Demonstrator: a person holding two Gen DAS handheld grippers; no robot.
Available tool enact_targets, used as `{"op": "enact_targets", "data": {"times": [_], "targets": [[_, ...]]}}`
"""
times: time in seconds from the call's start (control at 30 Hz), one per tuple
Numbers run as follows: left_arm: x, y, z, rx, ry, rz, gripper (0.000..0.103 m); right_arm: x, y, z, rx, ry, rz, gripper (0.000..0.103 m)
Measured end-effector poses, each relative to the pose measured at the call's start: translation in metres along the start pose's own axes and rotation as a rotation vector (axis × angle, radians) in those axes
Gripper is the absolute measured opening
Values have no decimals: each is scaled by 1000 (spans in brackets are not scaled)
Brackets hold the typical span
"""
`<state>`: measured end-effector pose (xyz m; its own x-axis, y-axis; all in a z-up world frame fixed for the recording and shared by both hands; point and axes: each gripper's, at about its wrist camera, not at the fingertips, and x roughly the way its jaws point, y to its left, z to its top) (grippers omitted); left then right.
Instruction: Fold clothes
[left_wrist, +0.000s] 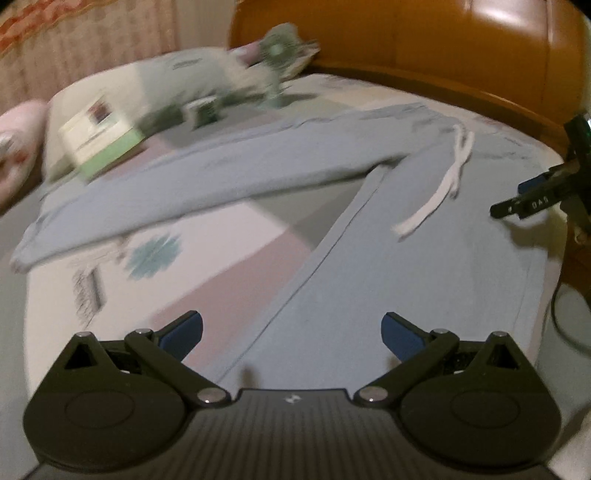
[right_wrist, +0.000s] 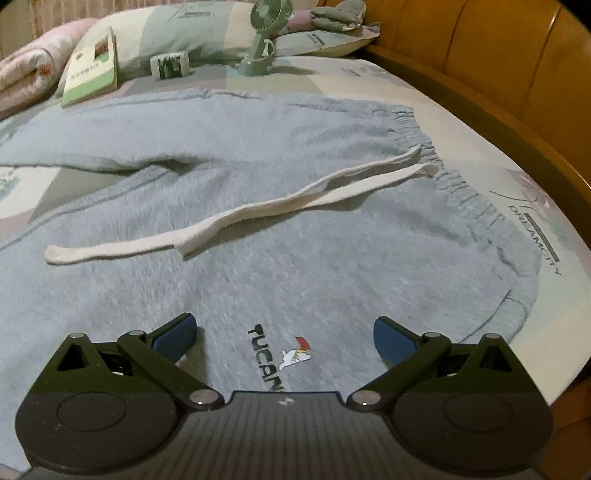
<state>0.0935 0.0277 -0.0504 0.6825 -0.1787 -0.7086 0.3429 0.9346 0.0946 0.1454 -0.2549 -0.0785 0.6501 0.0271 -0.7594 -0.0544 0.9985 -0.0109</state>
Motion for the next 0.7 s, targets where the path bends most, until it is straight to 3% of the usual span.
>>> {"op": "enact_targets", "data": {"times": [0.3, 0.7], "targets": [[46, -50, 55, 125, -45, -125, 102, 1, -53, 43, 52, 0, 120, 103], [103, -84, 109, 217, -81, -132, 102, 41, -130, 122, 100, 31, 214, 103]]}}
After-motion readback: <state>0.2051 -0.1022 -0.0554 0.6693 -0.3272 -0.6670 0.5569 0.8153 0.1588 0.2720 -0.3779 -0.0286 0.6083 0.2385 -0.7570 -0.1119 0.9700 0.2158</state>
